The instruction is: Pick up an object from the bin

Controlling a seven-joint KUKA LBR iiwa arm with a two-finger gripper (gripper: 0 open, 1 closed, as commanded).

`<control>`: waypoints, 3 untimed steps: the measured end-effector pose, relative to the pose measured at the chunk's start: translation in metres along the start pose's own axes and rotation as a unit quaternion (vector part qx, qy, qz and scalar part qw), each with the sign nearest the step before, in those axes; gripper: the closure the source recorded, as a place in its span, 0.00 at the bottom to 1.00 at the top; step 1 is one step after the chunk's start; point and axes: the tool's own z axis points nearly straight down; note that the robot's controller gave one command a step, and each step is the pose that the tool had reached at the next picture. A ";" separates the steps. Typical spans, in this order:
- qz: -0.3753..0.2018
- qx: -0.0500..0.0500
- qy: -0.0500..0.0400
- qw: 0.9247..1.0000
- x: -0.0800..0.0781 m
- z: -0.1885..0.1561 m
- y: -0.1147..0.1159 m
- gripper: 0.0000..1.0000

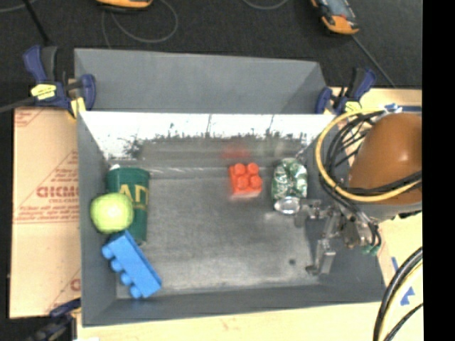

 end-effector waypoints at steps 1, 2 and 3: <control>-0.002 0.001 -0.004 1.000 -0.002 -0.004 0.000 0.00; 0.006 0.000 -0.004 1.000 -0.052 -0.005 -0.009 0.00; -0.060 0.001 -0.006 0.998 -0.065 -0.026 -0.033 0.00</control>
Offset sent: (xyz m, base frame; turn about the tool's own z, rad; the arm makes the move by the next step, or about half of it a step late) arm 0.0990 -0.0176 0.0029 0.0308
